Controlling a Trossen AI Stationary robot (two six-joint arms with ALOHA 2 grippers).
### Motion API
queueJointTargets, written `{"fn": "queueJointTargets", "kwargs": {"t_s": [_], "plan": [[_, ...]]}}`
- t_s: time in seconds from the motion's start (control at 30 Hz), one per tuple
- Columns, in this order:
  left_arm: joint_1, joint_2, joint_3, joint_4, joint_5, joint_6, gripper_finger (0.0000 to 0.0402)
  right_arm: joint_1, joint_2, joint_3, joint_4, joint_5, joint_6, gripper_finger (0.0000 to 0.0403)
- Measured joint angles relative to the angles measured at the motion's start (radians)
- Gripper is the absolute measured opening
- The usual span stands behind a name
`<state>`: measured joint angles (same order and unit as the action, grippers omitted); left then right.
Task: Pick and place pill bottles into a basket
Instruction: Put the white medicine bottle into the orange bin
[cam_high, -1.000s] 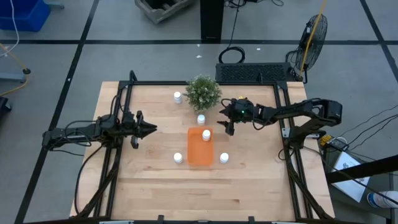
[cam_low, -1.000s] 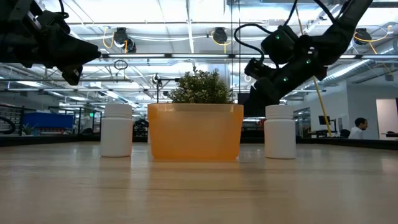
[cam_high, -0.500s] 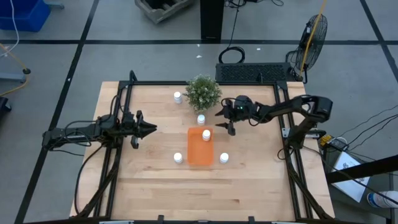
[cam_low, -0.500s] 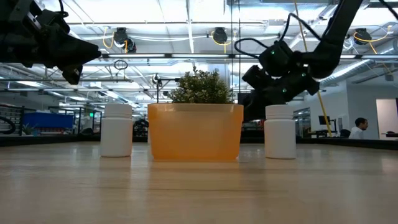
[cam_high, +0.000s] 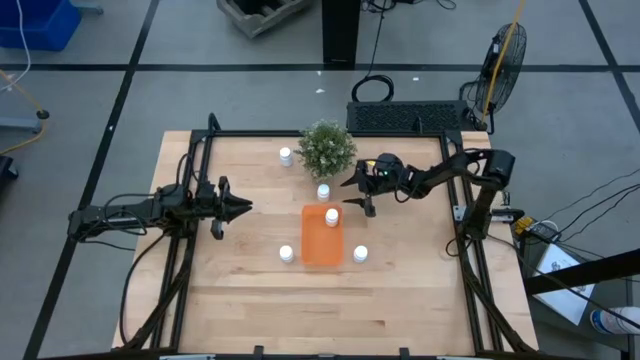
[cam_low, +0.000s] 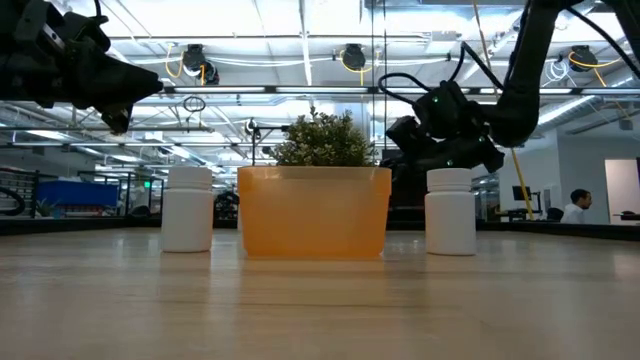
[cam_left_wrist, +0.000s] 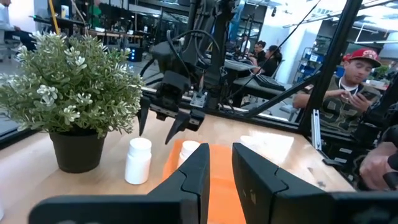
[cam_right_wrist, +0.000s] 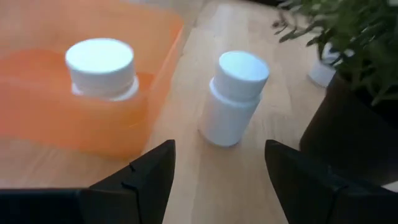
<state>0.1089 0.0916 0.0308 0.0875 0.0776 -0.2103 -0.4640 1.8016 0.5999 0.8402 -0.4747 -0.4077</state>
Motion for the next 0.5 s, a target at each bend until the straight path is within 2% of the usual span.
{"fn": "queueJointTargets", "kwargs": {"t_s": [0.5], "plan": [[0.0,0.0,0.0,0.003,0.0,0.021,0.0072,0.001,0.135,0.097,0.054,0.006,0.04,0.0239]]}}
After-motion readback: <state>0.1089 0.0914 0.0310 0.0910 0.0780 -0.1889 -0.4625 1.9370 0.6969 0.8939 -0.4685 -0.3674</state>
